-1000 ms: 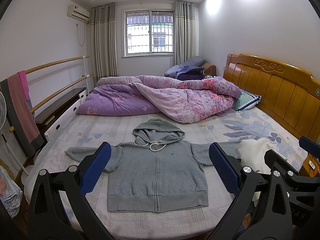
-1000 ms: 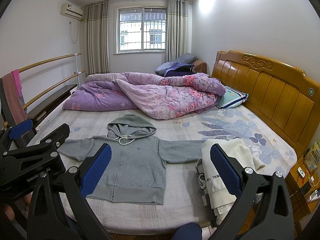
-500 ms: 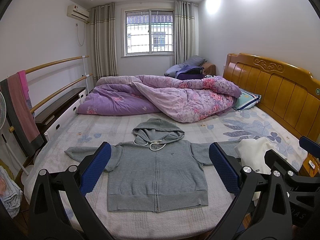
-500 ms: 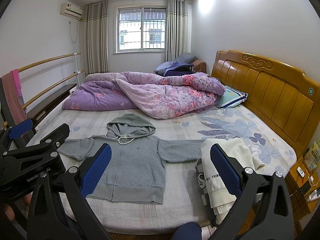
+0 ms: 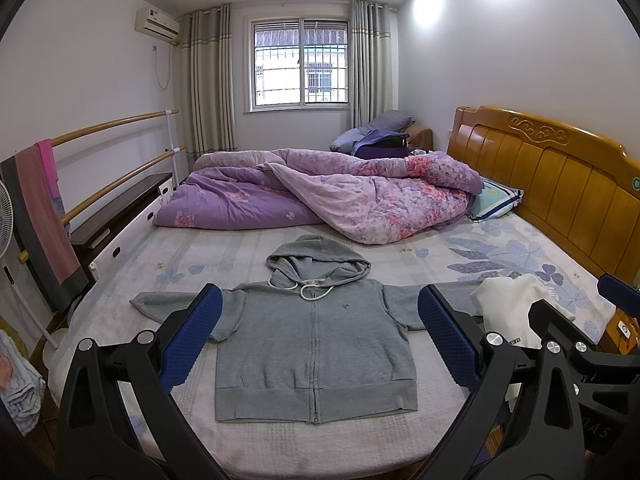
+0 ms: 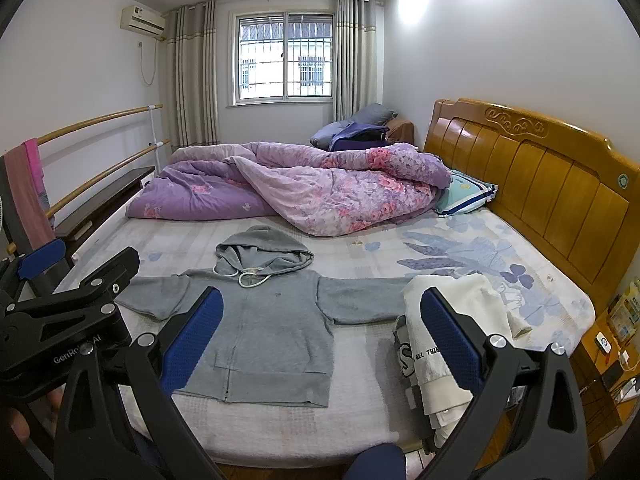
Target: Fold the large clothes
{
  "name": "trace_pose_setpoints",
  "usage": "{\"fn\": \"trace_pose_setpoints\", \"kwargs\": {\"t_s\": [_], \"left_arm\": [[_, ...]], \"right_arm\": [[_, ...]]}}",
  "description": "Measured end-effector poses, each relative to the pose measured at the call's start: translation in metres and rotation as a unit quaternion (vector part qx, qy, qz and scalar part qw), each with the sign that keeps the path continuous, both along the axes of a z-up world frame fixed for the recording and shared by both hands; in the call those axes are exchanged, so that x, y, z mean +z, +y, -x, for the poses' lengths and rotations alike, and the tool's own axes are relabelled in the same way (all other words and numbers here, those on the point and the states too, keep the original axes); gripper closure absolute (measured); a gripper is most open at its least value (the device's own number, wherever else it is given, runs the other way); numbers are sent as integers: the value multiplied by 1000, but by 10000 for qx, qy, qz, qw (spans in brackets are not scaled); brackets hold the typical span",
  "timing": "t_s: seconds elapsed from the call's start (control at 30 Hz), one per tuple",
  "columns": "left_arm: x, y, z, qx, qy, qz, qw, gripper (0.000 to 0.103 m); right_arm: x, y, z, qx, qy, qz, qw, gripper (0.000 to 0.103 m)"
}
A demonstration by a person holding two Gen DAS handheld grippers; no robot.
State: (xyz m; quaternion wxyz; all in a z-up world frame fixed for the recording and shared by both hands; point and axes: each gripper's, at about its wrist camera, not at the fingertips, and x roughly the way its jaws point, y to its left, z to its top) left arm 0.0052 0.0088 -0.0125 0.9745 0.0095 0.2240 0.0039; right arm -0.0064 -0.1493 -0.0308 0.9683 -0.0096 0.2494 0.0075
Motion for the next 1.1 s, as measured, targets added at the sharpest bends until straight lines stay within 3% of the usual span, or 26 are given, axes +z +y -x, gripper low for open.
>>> {"fn": "trace_pose_setpoints", "kwargs": {"t_s": [0.43, 0.7, 0.83, 1.1], "left_arm": [[-10, 3, 1, -2, 36, -12, 10000, 5], [-29, 8, -14, 65, 300, -83, 9995, 5], [-42, 14, -31, 171, 511, -100, 9985, 5], [-99, 55, -81, 501, 1071, -232, 9927, 5]], "right_arm": [[-2, 1, -5, 48, 77, -28, 10000, 8], [-16, 2, -25, 154, 300, -98, 9994, 8], [-37, 9, -46, 241, 518, -35, 9984, 8], [-92, 49, -109, 793, 968, -165, 9920, 8]]}}
